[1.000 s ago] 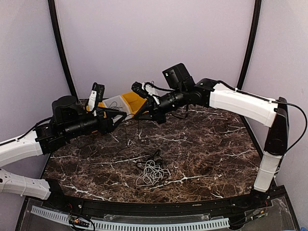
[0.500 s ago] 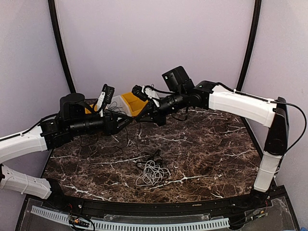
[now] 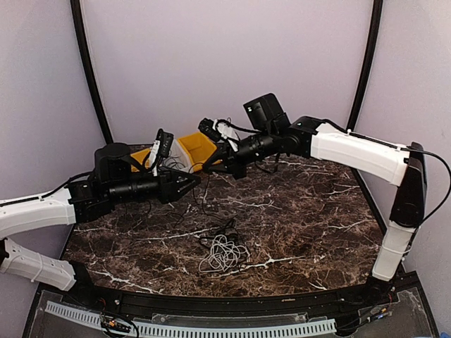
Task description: Untangle the cables
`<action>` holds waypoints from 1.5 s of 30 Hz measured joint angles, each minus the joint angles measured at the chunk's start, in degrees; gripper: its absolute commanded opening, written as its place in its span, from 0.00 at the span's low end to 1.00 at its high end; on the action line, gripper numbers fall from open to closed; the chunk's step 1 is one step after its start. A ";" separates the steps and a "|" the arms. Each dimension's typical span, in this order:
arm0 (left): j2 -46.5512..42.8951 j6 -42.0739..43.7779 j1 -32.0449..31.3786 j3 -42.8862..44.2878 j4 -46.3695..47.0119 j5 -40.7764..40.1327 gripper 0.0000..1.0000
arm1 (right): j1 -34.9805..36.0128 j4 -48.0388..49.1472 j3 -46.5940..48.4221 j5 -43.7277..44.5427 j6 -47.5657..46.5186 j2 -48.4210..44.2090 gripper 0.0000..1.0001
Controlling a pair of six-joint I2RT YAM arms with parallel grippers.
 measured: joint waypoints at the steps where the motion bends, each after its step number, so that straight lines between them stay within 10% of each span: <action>1: 0.42 -0.26 -0.26 0.00 0.44 -0.09 0.32 | 0.00 0.09 -0.09 0.02 0.09 -0.13 0.00; 11: 1.55 -0.28 -1.62 0.00 0.96 -2.91 0.00 | -1.36 2.51 -1.18 0.59 1.20 -1.09 0.02; 13: 1.55 -0.15 -1.62 0.00 0.98 -4.13 0.00 | -1.77 3.13 -1.90 0.59 1.33 -1.14 0.29; 17: 1.70 1.18 -1.62 1.16 -0.94 -7.30 0.00 | -2.49 3.78 -5.29 0.55 1.25 -1.81 0.49; 30: 21.81 8.94 4.83 40.52 -20.52 -16.63 0.00 | -19.52 2.45 -29.16 -1.29 -2.56 -21.29 0.60; 45: 42.05 10.67 13.20 70.25 -19.45 -15.54 0.00 | -24.33 7.21 -50.29 0.09 -9.77 -33.27 0.67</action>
